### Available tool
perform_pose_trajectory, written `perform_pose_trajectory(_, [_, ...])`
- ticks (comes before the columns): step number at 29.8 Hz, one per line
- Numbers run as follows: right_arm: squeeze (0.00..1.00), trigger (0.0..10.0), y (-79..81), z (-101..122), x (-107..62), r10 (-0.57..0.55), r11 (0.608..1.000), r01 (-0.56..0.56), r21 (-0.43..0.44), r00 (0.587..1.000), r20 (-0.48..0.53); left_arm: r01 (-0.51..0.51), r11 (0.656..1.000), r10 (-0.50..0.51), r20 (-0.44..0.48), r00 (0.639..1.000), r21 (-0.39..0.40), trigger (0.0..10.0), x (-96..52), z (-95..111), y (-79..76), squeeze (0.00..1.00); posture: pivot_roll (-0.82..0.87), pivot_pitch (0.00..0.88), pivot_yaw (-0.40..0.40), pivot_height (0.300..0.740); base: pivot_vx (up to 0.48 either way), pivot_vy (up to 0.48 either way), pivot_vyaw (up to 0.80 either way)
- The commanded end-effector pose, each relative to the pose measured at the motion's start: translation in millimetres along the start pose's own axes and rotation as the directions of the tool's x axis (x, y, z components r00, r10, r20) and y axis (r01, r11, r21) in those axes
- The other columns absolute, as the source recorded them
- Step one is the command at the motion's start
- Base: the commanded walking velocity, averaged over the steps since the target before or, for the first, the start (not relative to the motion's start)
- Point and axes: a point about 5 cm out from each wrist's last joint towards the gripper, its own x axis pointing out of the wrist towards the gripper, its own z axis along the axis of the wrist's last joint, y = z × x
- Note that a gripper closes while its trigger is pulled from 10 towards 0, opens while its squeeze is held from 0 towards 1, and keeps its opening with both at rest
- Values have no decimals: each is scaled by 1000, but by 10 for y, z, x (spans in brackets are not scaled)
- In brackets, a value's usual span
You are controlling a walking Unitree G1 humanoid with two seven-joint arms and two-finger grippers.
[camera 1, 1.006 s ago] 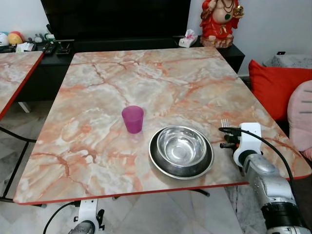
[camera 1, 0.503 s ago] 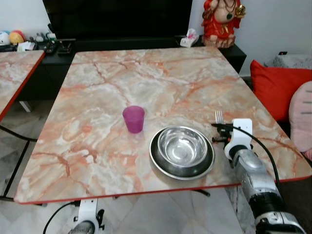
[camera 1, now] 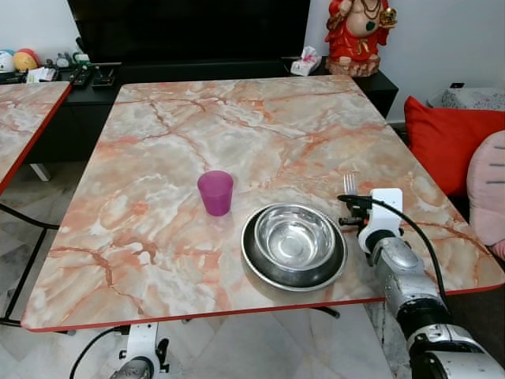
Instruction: Setting the table
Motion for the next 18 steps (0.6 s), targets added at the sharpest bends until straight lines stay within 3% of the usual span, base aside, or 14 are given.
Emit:
perform_pose_trajectory(1, [0, 10000, -28, 38, 19, -3, 1000, 3, -9, 1000, 7, -4, 1000, 4, -16, 1000, -2, 10000, -3, -23, 24, 0, -12, 45, 13, 740, 0, 0, 0])
perform_pose_trajectory(18, [0, 10000, -69, -82, 4, -30, 1000, 30, 1, 999, -23, -7, 1000, 7, -15, 1000, 6, 10000, -6, -27, 43, 0, -6, 46, 15, 740, 0, 0, 0])
